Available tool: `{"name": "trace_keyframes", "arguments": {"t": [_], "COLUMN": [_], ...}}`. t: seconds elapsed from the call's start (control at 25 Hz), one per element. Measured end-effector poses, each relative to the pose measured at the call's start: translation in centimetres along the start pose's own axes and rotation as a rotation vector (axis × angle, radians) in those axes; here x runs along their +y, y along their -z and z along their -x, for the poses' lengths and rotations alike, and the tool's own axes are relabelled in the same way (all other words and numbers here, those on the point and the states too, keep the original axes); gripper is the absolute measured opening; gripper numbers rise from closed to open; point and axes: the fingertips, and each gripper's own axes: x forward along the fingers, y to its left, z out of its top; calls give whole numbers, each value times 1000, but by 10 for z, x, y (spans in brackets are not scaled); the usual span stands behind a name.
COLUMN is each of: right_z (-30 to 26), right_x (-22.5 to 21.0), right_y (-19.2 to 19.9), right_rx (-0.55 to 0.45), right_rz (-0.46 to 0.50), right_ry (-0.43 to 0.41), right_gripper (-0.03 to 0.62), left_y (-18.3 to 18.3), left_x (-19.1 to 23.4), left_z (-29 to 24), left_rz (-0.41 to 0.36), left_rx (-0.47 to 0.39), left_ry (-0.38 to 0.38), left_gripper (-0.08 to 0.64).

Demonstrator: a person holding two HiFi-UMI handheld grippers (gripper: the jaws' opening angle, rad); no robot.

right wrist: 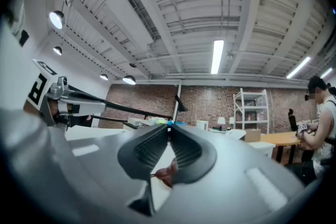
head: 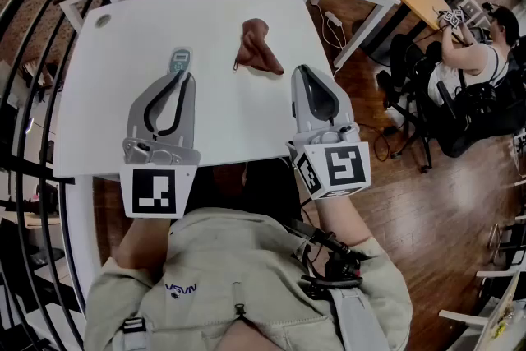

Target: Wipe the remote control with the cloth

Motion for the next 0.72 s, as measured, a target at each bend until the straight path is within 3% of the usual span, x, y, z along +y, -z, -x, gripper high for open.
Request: {"name": "trace_keyframes", "arguments": {"t": [0.12,0.24,0.44,0.64,0.72], "right_z": [-19,-40,-89,-124,-133], "right_x": [-5,-7,-18,-28,-25], "right_y": [-2,0,39,104,125], "right_rx": [9,30,141,306,366], "right_rz": [41,74,62,-4,-28], "right_ry": [-17,-34,-68,-102,-122], "right_gripper": [37,65,154,200,213], "left_y": [6,25,90,167,190], "left_x": [19,37,70,69,67], "left_z": [-18,-37,-67,-80,-84], "left_rz": [-52,-94,21,89,97], "left_rx": [25,84,268,461,523], "left_ry": [-6,6,-25,0,18], "left_gripper": [11,79,251,345,351]}}
